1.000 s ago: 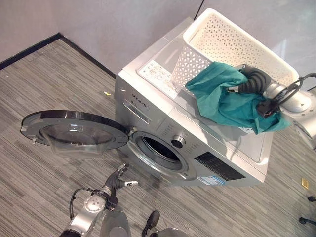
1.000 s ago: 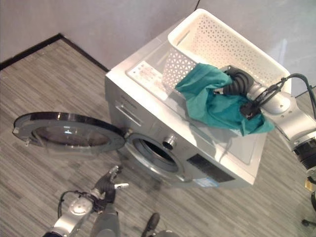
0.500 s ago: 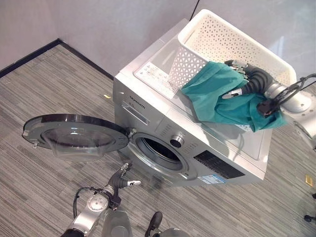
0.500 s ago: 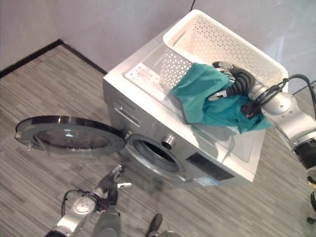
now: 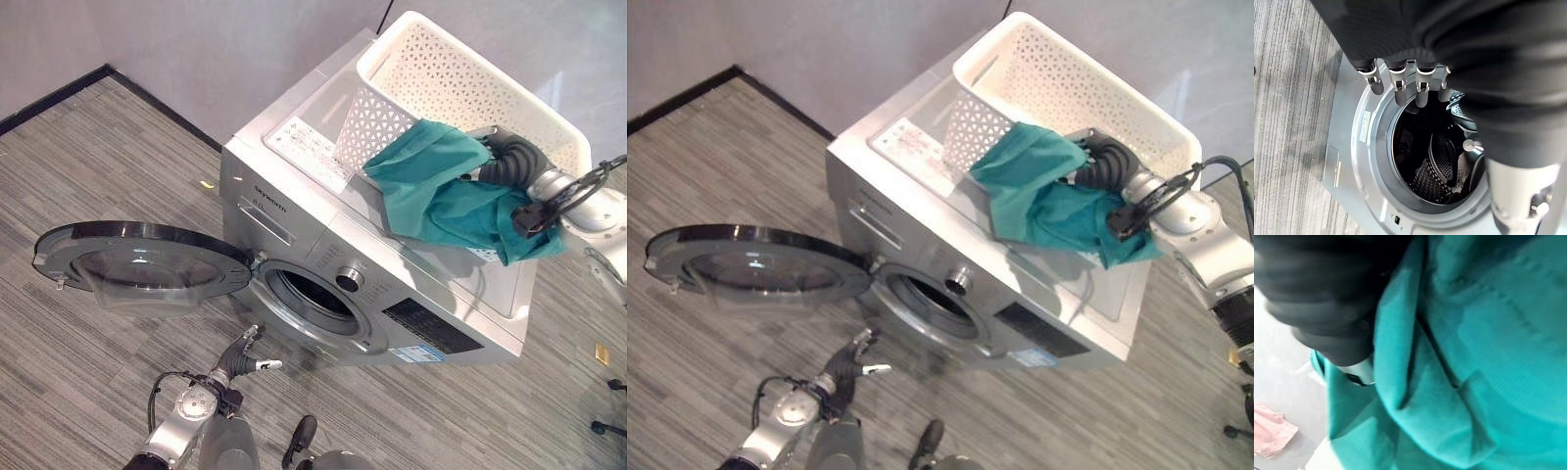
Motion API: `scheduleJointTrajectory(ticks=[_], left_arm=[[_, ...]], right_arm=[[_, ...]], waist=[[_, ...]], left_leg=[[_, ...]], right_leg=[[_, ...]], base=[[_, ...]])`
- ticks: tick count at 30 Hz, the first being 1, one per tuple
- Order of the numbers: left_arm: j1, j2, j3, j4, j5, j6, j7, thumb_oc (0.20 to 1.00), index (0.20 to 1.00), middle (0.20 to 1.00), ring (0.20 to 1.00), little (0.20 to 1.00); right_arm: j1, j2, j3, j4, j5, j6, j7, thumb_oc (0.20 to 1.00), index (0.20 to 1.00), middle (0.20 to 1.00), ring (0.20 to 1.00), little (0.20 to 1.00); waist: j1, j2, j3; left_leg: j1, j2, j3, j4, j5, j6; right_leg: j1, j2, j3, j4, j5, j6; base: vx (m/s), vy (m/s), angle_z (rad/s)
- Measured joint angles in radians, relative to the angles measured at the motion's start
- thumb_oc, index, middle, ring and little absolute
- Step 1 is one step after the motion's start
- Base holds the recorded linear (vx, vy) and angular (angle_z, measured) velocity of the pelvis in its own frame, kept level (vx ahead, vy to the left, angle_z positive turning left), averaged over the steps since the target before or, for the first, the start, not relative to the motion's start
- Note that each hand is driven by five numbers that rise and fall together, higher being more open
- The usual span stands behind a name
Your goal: Grab the laundry basket,head to the washer,open it,put in the laundry and shut it.
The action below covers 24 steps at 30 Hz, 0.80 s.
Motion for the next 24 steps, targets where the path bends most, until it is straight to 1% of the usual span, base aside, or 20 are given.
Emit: scheduleJointTrajectory(ticks=[1,7,8,13,14,20,21,23,24], left_arm=[[-0.001,0.001,0.001,0.000,0.000,0.000,0.000,1.000,1.000,1.000,1.000,1.000],[-0.009,0.001,0.001,0.000,-0.007,0.000,0.001,1.000,1.000,1.000,1.000,1.000],[-0.011,0.001,0.002,0.000,-0.007,0.000,0.001,1.000,1.000,1.000,1.000,1.000],[-0.011,0.003,0.002,0.000,-0.008,-0.001,0.000,1.000,1.000,1.000,1.000,1.000],[-0.011,0.008,0.001,0.000,-0.009,-0.001,0.000,1.000,1.000,1.000,1.000,1.000],[-0.021,0.021,0.002,-0.001,-0.009,-0.003,-0.001,1.000,1.000,1.000,1.000,1.000],[-0.020,0.035,0.003,-0.010,-0.009,-0.003,0.000,1.000,1.000,1.000,1.000,1.000],[-0.023,0.044,0.006,-0.011,-0.009,-0.004,0.001,1.000,1.000,1.000,1.000,1.000],[-0.024,0.046,0.005,-0.011,-0.009,-0.004,0.001,1.000,1.000,1.000,1.000,1.000]], right_arm=[[0.000,0.000,-0.005,0.003,0.001,-0.001,-0.003,1.000,1.000,1.000,1.000,1.000],[-0.001,0.001,-0.041,0.005,0.048,-0.007,-0.033,1.000,1.000,1.000,1.000,1.000],[0.002,0.001,-0.053,0.003,0.073,-0.010,-0.035,1.000,1.000,1.000,1.000,1.000],[0.062,-0.005,-0.187,-0.030,0.110,-0.030,-0.038,1.000,1.000,1.000,1.000,1.000],[0.069,-0.010,-0.196,-0.029,0.119,-0.030,-0.040,1.000,1.000,1.000,1.000,1.000],[0.070,-0.016,-0.195,-0.032,0.120,-0.031,-0.040,1.000,1.000,1.000,1.000,1.000],[0.073,-0.016,-0.195,-0.037,0.126,-0.038,-0.040,0.802,0.802,0.802,0.802,0.802],[0.074,-0.017,-0.195,-0.048,0.126,-0.046,-0.040,0.589,0.589,0.589,0.589,0.589],[0.078,-0.017,-0.195,-0.060,0.126,-0.046,-0.039,0.573,0.573,0.573,0.573,0.573]], waist=[[0.000,-0.003,0.001],[-0.003,-0.012,0.004],[-0.004,-0.016,0.007],[-0.008,-0.034,0.020],[-0.008,-0.040,0.023],[-0.006,-0.048,0.037],[-0.006,-0.053,0.047],[-0.005,-0.060,0.062],[-0.005,-0.063,0.066]], left_leg=[[-0.004,0.003,0.002,0.001,0.000,0.000],[-0.010,0.006,0.007,0.000,0.000,0.000],[-0.010,0.008,0.007,0.000,0.000,-0.001],[-0.026,0.007,0.005,0.001,0.002,-0.002],[-0.028,0.007,0.004,0.001,0.002,-0.003],[-0.054,0.011,-0.003,0.019,0.001,-0.003],[-0.055,0.011,-0.004,0.021,0.001,-0.003],[-0.057,0.013,-0.005,0.025,0.001,-0.003],[-0.057,0.014,-0.005,0.025,0.001,-0.003]], right_leg=[[-0.005,0.001,0.002,0.000,0.001,-0.001],[-0.015,0.002,0.008,0.000,0.006,-0.001],[-0.015,0.003,0.008,0.000,0.006,-0.001],[-0.030,0.006,0.007,0.000,0.008,-0.002],[-0.031,0.007,0.006,0.000,0.008,-0.002],[-0.046,0.013,0.003,0.000,0.009,-0.003],[-0.045,0.017,0.003,0.000,0.009,-0.003],[-0.045,0.018,0.003,0.000,0.010,-0.005],[-0.045,0.016,0.003,0.000,0.010,-0.006]], base=[[-0.01,0.003,-0.07],[0.00,-0.001,-0.02],[0.00,0.000,0.00],[0.00,0.000,0.00],[-0.02,-0.031,0.03],[-0.01,-0.010,0.01],[0.00,0.000,0.00],[0.00,0.000,0.00],[0.00,0.000,0.00]])
